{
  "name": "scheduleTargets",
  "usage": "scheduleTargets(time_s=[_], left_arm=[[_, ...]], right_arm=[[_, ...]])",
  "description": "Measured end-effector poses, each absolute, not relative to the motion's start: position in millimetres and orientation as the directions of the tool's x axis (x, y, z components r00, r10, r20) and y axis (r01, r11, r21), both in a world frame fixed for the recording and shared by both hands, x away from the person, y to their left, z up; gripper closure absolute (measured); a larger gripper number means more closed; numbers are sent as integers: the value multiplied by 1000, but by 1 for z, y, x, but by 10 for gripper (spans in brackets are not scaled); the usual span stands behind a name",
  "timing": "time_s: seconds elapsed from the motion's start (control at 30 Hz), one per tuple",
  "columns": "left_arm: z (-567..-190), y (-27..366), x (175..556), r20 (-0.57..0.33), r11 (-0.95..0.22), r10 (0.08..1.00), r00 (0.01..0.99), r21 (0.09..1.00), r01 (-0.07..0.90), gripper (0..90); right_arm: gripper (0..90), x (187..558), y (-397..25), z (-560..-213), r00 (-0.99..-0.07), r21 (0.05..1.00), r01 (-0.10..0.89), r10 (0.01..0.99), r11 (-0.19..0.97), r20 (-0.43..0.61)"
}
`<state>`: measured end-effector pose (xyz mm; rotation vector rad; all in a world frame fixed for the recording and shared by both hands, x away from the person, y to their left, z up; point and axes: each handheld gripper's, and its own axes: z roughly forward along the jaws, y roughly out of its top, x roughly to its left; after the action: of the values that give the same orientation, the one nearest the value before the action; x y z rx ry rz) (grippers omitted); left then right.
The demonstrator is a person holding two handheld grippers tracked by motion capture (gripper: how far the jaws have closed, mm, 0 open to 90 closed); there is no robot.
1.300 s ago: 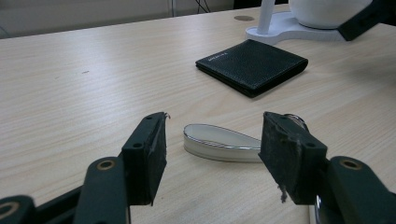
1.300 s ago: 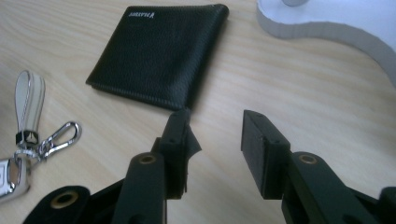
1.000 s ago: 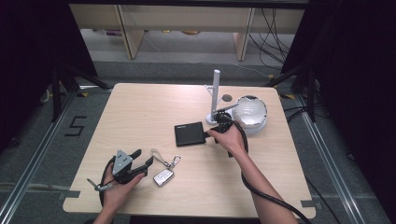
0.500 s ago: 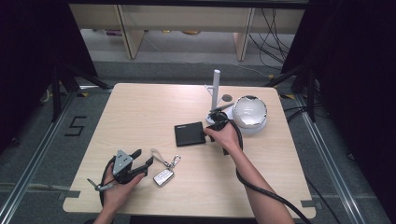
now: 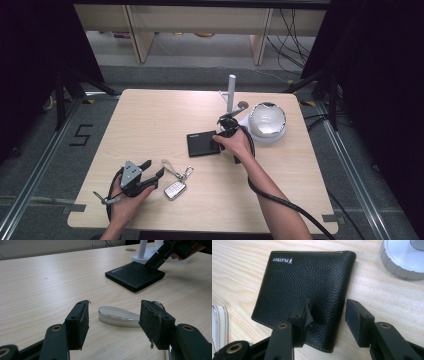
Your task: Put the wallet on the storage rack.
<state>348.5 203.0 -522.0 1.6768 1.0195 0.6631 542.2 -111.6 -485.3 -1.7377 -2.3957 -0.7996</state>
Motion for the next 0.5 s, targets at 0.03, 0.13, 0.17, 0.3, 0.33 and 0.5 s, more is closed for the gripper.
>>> scheduleTargets(time_s=[0.03, 0.13, 0.17, 0.3, 0.33, 0.5], left_arm=[[-522, 203, 349, -48, -121, 870, 490, 943, 309, 401], [-522, 203, 349, -47, -123, 870, 491, 943, 308, 401], [-522, 203, 349, -46, -124, 870, 491, 943, 309, 401], [-522, 203, 348, -48, -121, 871, 489, 943, 309, 401], [-522, 203, 349, -49, -121, 871, 490, 943, 309, 401], [-522, 202, 349, -45, -125, 867, 497, 945, 303, 401]], right_arm=[[548, 542, -112, -485, -355, 364, 904, 865, 222, 355], [548, 543, -109, -484, -342, 345, 914, 865, 215, 367], [548, 544, -109, -484, -351, 349, 909, 869, 227, 349], [546, 546, -108, -486, -381, 363, 897, 855, 251, 352], [549, 546, -107, -486, -380, 360, 898, 857, 252, 348], [583, 546, -106, -486, -349, 342, 912, 866, 226, 357]])
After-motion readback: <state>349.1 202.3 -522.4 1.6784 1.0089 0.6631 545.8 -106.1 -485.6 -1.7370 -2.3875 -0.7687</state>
